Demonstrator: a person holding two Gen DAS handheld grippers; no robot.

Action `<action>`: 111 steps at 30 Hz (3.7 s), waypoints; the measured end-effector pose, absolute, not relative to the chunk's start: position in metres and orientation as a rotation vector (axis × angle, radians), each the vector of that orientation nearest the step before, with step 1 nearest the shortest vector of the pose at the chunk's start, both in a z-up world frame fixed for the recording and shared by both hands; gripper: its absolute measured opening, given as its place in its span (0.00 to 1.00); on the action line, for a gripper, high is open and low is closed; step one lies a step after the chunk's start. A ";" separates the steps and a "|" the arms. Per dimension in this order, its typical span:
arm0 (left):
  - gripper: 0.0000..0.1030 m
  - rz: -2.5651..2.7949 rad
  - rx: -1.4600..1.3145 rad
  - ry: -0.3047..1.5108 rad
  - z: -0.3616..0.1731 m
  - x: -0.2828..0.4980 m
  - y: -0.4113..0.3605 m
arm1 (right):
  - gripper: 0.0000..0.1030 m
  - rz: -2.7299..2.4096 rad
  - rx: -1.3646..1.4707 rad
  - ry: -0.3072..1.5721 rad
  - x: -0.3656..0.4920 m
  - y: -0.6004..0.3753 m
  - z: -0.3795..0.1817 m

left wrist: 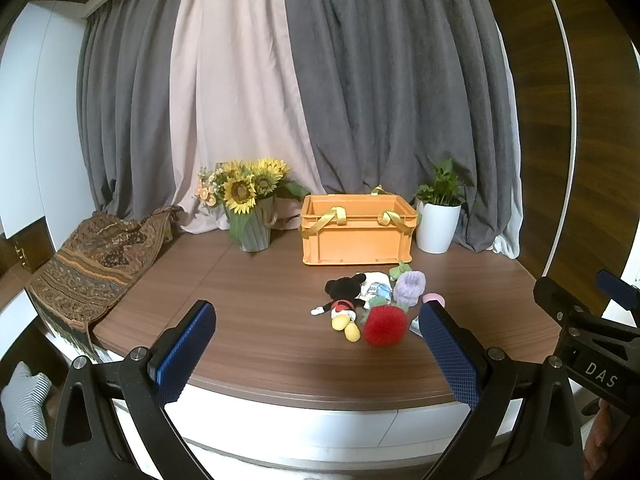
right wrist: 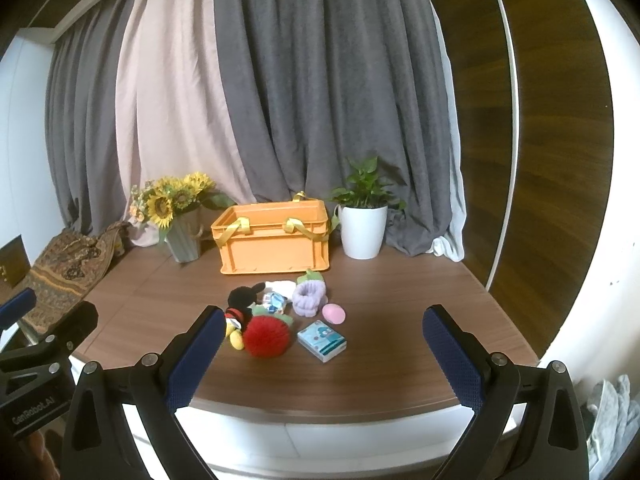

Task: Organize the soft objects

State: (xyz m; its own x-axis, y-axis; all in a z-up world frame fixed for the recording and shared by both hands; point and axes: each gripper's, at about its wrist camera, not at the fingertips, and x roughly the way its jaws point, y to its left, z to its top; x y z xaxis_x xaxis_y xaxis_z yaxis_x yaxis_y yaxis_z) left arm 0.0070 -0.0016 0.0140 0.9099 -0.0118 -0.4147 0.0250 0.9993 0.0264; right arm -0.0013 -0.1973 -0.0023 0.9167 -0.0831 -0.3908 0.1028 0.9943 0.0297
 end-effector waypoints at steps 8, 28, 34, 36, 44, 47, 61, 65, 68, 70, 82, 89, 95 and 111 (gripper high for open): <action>1.00 -0.023 0.022 0.454 0.003 0.017 0.002 | 0.97 -0.087 0.050 0.427 0.006 -0.195 -0.008; 1.00 -0.043 0.034 0.581 -0.057 0.120 0.012 | 0.97 -0.069 0.062 0.622 0.110 -0.187 -0.074; 1.00 -0.055 0.049 0.594 -0.072 0.161 0.015 | 0.97 -0.103 0.045 0.686 0.149 -0.179 -0.094; 1.00 -0.066 0.049 0.600 -0.078 0.175 0.016 | 0.97 -0.121 0.038 0.712 0.164 -0.178 -0.101; 0.97 -0.129 0.064 0.647 -0.106 0.220 0.017 | 0.97 -0.221 0.023 0.812 0.205 -0.175 -0.126; 0.95 -0.156 0.058 0.672 -0.117 0.233 0.015 | 0.97 -0.256 0.024 0.835 0.212 -0.178 -0.136; 0.89 -0.081 0.053 0.704 -0.148 0.256 -0.008 | 0.97 -0.189 -0.069 0.917 0.249 -0.192 -0.175; 0.84 -0.070 0.040 0.743 -0.156 0.266 -0.014 | 0.97 -0.159 -0.106 0.941 0.258 -0.193 -0.182; 0.80 -0.076 0.042 0.760 -0.163 0.274 -0.020 | 0.96 -0.133 -0.113 0.962 0.265 -0.195 -0.187; 0.78 -0.079 0.037 0.779 -0.168 0.280 -0.022 | 0.96 -0.119 -0.129 0.966 0.270 -0.196 -0.190; 0.58 -0.131 0.007 0.877 -0.190 0.305 -0.032 | 0.77 -0.058 -0.116 1.018 0.287 -0.198 -0.206; 0.44 -0.141 0.014 0.908 -0.200 0.312 -0.034 | 0.61 -0.065 -0.080 1.028 0.287 -0.201 -0.209; 0.41 -0.148 0.016 0.903 -0.200 0.310 -0.032 | 0.59 -0.080 -0.069 1.022 0.286 -0.200 -0.208; 0.38 -0.158 0.033 0.811 -0.167 0.292 -0.027 | 0.57 -0.074 -0.046 0.939 0.276 -0.201 -0.177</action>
State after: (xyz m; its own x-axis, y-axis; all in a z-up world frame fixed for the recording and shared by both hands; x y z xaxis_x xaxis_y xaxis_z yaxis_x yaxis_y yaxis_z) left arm 0.2923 -0.0268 -0.1673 0.6777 -0.1275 -0.7242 0.1530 0.9877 -0.0307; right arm 0.2760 -0.2007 -0.1770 0.5886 -0.0831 -0.8041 0.0435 0.9965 -0.0712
